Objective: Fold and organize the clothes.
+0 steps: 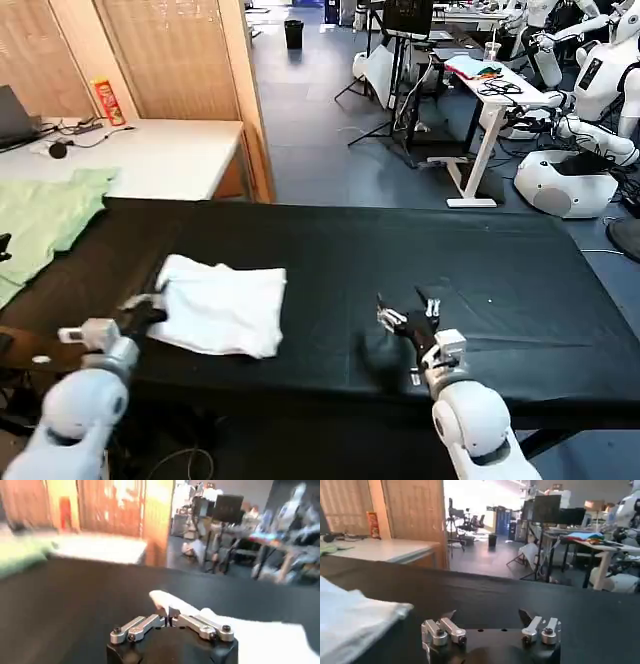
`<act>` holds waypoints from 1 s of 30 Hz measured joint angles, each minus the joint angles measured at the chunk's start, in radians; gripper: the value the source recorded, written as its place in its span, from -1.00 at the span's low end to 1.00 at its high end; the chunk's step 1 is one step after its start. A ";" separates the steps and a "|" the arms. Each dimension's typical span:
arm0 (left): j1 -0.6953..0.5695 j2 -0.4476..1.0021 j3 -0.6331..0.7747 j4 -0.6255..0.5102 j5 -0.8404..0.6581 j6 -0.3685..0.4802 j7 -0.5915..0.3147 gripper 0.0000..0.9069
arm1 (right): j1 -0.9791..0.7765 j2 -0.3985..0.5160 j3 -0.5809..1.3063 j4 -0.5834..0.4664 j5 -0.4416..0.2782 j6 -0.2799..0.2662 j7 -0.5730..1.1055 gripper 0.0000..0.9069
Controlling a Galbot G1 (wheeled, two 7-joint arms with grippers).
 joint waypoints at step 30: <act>-0.034 -0.226 0.455 -0.118 0.244 -0.017 0.005 0.94 | -0.040 -0.012 -0.021 0.045 0.229 -0.118 -0.002 0.94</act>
